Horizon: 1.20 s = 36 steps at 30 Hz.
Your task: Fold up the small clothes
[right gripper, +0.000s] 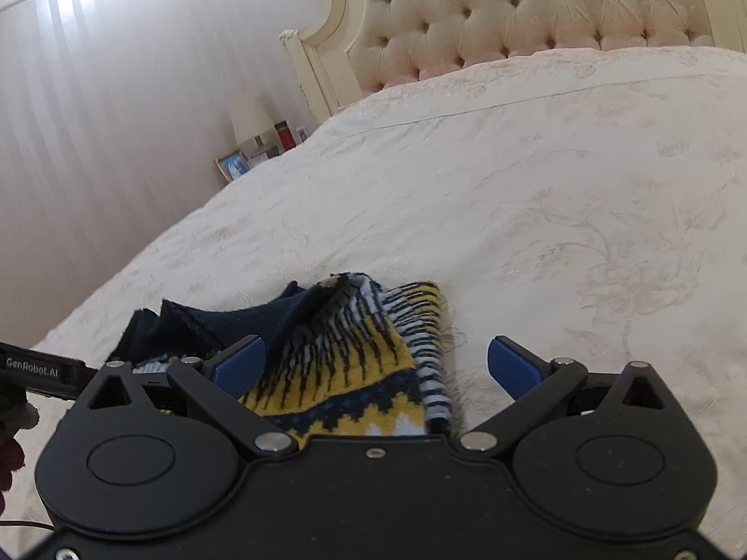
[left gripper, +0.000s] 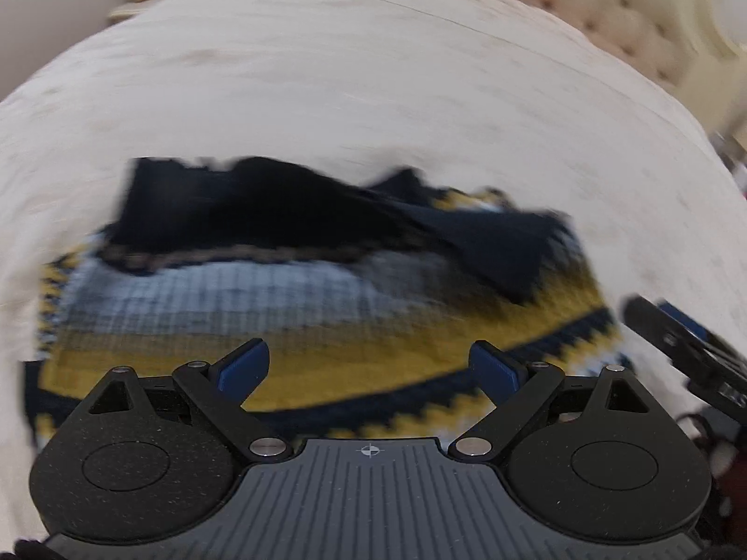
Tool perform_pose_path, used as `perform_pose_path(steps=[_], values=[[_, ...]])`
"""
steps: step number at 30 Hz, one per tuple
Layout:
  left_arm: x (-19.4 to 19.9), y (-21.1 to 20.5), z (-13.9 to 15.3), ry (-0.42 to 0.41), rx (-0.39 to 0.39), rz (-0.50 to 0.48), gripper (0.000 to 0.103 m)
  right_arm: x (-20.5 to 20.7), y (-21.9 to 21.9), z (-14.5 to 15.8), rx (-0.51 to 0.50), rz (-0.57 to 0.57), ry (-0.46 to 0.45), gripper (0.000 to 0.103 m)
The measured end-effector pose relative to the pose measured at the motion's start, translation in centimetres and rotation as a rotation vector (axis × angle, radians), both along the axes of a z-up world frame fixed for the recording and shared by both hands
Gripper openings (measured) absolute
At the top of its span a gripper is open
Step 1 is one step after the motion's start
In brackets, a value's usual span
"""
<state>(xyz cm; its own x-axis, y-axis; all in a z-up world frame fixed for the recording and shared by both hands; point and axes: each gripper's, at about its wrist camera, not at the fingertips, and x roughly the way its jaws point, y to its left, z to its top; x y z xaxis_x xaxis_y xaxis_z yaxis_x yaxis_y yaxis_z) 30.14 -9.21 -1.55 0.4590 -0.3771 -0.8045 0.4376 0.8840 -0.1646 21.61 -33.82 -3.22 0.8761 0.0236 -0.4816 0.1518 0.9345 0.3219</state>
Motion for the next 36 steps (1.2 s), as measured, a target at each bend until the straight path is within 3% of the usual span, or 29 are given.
perform_pose_path(steps=[9,16,22,28,32,36], values=[[2.3,-8.9,-2.4,-0.029,0.099,-0.072,0.093,-0.4,-2.4,0.0,0.059,-0.045,0.005,0.102],[6.2,-11.1,0.8,-0.121,-0.005,-0.007,0.093,-0.4,-3.0,-0.3,0.09,-0.048,0.011,0.102],[6.6,-9.4,3.0,-0.136,-0.111,0.022,0.093,-0.5,-3.1,-0.4,0.11,-0.033,0.012,0.102],[4.7,-5.0,4.1,-0.13,-0.097,0.036,0.093,-0.2,-2.7,-0.9,0.129,-0.015,0.029,0.102],[2.5,-2.4,1.9,-0.091,-0.042,0.04,0.093,-0.1,-2.4,-1.1,0.131,0.003,0.04,0.102],[-1.2,-0.2,-2.7,-0.06,0.054,0.048,0.093,0.1,-1.9,-1.2,0.119,0.017,0.053,0.102]])
